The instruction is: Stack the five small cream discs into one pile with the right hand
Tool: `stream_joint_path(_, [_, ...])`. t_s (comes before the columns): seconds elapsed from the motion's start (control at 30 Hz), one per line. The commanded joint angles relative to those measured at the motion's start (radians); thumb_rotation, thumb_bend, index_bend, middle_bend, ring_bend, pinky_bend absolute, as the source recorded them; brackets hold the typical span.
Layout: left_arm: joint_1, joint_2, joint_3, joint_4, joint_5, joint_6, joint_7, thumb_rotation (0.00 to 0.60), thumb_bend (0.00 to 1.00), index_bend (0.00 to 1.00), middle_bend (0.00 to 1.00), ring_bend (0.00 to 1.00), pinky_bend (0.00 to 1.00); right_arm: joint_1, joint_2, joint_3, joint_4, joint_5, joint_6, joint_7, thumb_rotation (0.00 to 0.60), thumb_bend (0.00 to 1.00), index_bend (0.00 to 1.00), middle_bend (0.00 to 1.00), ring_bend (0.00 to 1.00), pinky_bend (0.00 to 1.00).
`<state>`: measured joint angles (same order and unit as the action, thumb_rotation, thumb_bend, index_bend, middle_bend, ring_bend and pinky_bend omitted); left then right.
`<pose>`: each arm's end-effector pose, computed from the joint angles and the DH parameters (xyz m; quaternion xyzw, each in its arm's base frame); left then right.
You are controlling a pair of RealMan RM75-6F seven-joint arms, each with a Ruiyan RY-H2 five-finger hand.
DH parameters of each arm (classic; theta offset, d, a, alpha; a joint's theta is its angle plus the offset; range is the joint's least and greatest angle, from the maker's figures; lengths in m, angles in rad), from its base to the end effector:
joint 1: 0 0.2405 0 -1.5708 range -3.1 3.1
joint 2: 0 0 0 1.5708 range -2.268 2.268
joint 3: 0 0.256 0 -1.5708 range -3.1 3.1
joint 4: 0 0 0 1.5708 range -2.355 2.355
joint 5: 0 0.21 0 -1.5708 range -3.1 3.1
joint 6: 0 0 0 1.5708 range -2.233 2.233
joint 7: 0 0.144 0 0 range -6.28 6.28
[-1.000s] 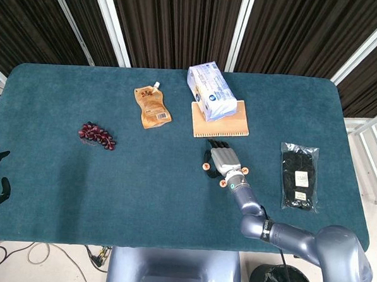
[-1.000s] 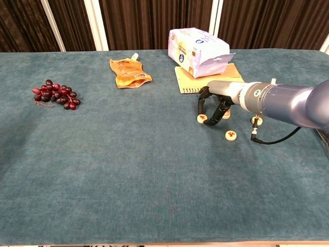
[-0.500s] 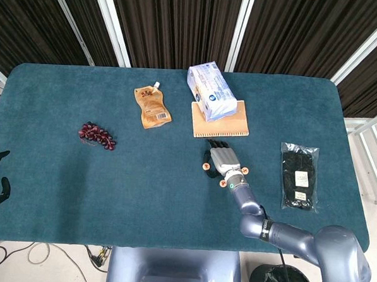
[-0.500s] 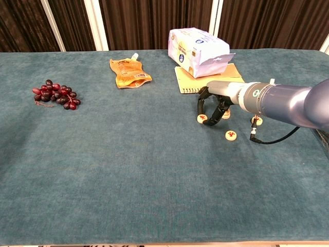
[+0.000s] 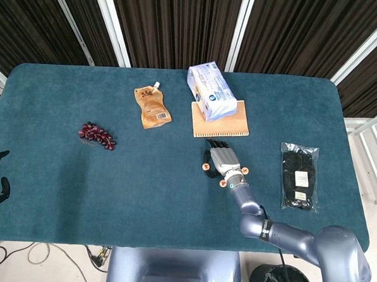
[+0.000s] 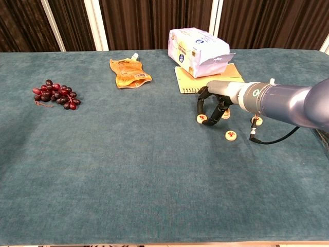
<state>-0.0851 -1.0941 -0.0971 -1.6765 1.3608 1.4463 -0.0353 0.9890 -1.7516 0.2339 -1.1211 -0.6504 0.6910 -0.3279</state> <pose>-0.3162 0.1889 0.1694 -0.5350 -0.4382 -0.3932 0.6059 -0.1309 -0.4059 -0.0760 0.7018 -0.5110 0.2986 0.3964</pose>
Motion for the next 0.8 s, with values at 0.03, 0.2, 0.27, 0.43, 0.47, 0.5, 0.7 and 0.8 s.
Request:
stream_joint_path(0.03, [0.0,0.0,0.0,0.001,0.0,0.0,0.0,0.6,0.62,0.16,0.0,0.0,0.0,0.001,0.003,0.004,-0.004,-0.003,0.002,0.003,0.6,0.4,0.52,0.0,0.0,0.0])
stream_joint_path(0.2, [0.0,0.0,0.0,0.001,0.0,0.0,-0.002,0.6,0.62,0.16,0.0,0.0,0.0,0.005,0.02,0.012,-0.021,-0.002,0.004,-0.001,0.6,0.41,0.52,0.0,0.0,0.0])
stream_joint_path(0.27, [0.0,0.0,0.0,0.001,0.001,0.0,-0.002,0.6,0.62,0.16,0.0,0.0,0.0,0.006,0.032,0.016,-0.032,0.001,0.009,-0.005,0.6,0.41,0.52,0.0,0.0,0.0])
stream_joint_path(0.43, [0.0,0.0,0.001,-0.001,0.002,-0.001,-0.003,0.6,0.62,0.16,0.0,0.0,0.0,0.006,0.069,0.021,-0.063,0.017,0.014,-0.013,0.6,0.4,0.52,0.0,0.0,0.0])
stream_joint_path(0.47, [0.0,0.0,0.001,-0.001,0.003,0.0,-0.002,0.6,0.62,0.16,0.0,0.0,0.0,0.005,0.077,0.022,-0.068,0.021,0.014,-0.014,0.6,0.41,0.52,0.0,0.0,0.0])
stream_joint_path(0.5, [-0.001,-0.001,0.001,-0.001,0.003,0.0,-0.001,0.6,0.62,0.16,0.0,0.0,0.0,0.005,0.082,0.022,-0.071,0.024,0.015,-0.014,0.6,0.41,0.52,0.0,0.0,0.0])
stream_joint_path(0.7, [-0.001,-0.004,-0.001,0.002,0.002,0.002,0.003,0.6,0.62,0.16,0.0,0.0,0.0,0.005,0.117,0.017,-0.089,0.054,0.008,-0.025,0.6,0.41,0.52,0.0,0.0,0.0])
stream_joint_path(0.8, [-0.001,-0.004,-0.001,0.003,0.002,0.003,0.004,0.6,0.62,0.16,0.0,0.0,0.0,0.008,0.131,0.011,-0.097,0.073,0.007,-0.035,0.6,0.41,0.52,0.0,0.0,0.0])
